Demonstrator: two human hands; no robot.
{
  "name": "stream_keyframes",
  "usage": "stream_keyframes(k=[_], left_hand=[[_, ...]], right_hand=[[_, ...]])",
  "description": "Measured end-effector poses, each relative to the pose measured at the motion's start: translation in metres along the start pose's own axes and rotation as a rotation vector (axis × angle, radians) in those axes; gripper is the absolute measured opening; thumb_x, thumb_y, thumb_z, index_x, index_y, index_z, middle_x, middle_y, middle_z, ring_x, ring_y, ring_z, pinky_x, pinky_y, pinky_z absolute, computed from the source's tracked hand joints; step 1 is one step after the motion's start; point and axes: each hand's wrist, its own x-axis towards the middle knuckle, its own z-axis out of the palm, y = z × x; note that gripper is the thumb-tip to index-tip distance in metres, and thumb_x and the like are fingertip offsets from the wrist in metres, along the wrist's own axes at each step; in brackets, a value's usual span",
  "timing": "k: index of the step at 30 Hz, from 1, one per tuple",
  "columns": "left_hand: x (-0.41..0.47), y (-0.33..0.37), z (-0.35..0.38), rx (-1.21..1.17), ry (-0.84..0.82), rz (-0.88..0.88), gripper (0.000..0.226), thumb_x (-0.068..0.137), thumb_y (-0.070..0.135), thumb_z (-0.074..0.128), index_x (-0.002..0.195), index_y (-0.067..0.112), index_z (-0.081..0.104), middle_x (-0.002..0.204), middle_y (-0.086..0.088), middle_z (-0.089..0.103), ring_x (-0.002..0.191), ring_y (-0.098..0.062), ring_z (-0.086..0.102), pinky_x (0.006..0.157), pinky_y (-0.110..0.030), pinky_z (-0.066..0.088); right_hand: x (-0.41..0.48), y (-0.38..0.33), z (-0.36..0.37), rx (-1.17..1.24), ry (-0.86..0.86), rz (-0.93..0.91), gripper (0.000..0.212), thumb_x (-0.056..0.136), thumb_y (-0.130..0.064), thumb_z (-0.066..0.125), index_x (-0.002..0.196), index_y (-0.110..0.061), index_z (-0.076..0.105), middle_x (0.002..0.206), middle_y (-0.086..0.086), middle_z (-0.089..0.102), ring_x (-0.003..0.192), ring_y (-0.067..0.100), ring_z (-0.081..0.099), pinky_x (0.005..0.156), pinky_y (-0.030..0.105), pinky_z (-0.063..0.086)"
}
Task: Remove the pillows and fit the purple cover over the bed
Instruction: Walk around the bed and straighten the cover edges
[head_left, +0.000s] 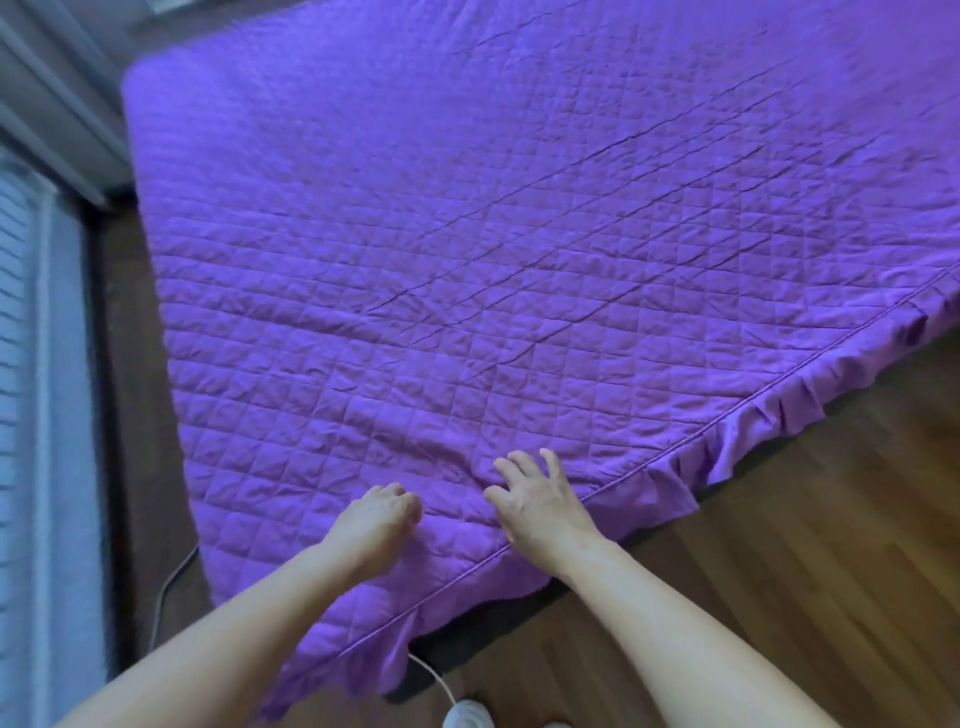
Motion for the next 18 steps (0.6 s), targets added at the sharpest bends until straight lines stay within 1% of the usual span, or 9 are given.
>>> stream_keyframes(k=[2,5,7,8,9,11,13,16,18], left_hand=[[-0.011,0.004,-0.001,0.017,-0.009,-0.050,0.021,0.091,0.020,0.043,0.109,0.018,0.056,0.115,-0.004,0.052,0.112,-0.027,0.047,0.089,-0.038,0.042],[-0.026,0.010,0.002,0.111,-0.026,-0.046,0.026,0.091,0.036,0.048,0.108,0.019,0.057,0.117,-0.002,0.053,0.116,-0.024,0.046,0.089,-0.038,0.041],[-0.036,0.013,0.007,0.210,-0.090,-0.038,0.035,0.084,0.047,0.052,0.107,0.022,0.057,0.118,0.000,0.053,0.116,-0.022,0.045,0.089,-0.036,0.038],[-0.039,0.014,0.012,0.266,-0.108,-0.020,0.040,0.081,0.050,0.054,0.108,0.022,0.057,0.118,0.000,0.053,0.115,-0.022,0.046,0.089,-0.036,0.036],[-0.042,0.015,0.018,0.328,-0.108,0.005,0.044,0.078,0.051,0.056,0.109,0.020,0.056,0.118,-0.001,0.053,0.114,-0.023,0.046,0.089,-0.036,0.036],[-0.045,0.017,0.025,0.425,-0.085,0.045,0.042,0.080,0.044,0.056,0.112,0.016,0.056,0.120,-0.003,0.052,0.114,-0.025,0.047,0.088,-0.035,0.035],[-0.047,0.019,0.030,0.445,-0.071,0.071,0.033,0.086,0.033,0.051,0.112,0.014,0.058,0.121,-0.005,0.054,0.115,-0.026,0.046,0.087,-0.035,0.034],[-0.050,0.018,0.038,0.438,-0.085,0.101,0.027,0.087,0.026,0.046,0.106,0.014,0.061,0.116,-0.004,0.057,0.112,-0.025,0.048,0.085,-0.036,0.033],[-0.055,0.016,0.043,0.432,-0.116,0.118,0.026,0.087,0.026,0.045,0.103,0.015,0.062,0.113,-0.002,0.058,0.110,-0.025,0.048,0.084,-0.037,0.032]], right_hand=[[-0.004,-0.005,0.005,0.017,-0.063,0.000,0.020,0.060,-0.020,0.077,0.076,-0.020,0.066,0.104,0.008,0.063,0.101,0.030,0.059,0.089,0.056,0.043],[-0.015,-0.015,0.006,0.000,-0.205,-0.071,0.022,0.085,-0.028,0.058,0.103,-0.016,0.062,0.123,0.009,0.050,0.120,0.031,0.042,0.104,0.057,0.023],[-0.018,-0.018,0.006,-0.041,-0.260,-0.103,0.027,0.090,-0.028,0.052,0.112,-0.013,0.056,0.127,0.010,0.043,0.123,0.031,0.035,0.108,0.056,0.014],[-0.019,-0.020,0.005,-0.069,-0.277,-0.106,0.026,0.088,-0.026,0.054,0.111,-0.012,0.056,0.125,0.010,0.044,0.121,0.031,0.036,0.108,0.057,0.014],[-0.020,-0.025,0.005,-0.094,-0.270,-0.113,0.026,0.082,-0.023,0.062,0.106,-0.013,0.058,0.120,0.011,0.048,0.115,0.032,0.043,0.106,0.060,0.019],[-0.019,-0.030,0.007,-0.130,-0.249,-0.103,0.032,0.055,-0.017,0.082,0.082,-0.016,0.064,0.096,0.009,0.060,0.088,0.030,0.058,0.093,0.061,0.040],[-0.018,-0.033,0.011,-0.141,-0.145,-0.102,0.034,0.039,-0.013,0.086,0.064,-0.018,0.063,0.079,0.006,0.062,0.070,0.027,0.060,0.081,0.057,0.049],[-0.026,-0.036,0.017,-0.106,-0.023,-0.146,0.033,0.039,-0.009,0.083,0.061,-0.018,0.060,0.073,0.004,0.058,0.068,0.026,0.059,0.081,0.055,0.052],[-0.037,-0.036,0.025,-0.092,0.002,-0.169,0.032,0.042,-0.007,0.080,0.062,-0.018,0.057,0.074,0.003,0.056,0.071,0.025,0.059,0.085,0.053,0.051]])
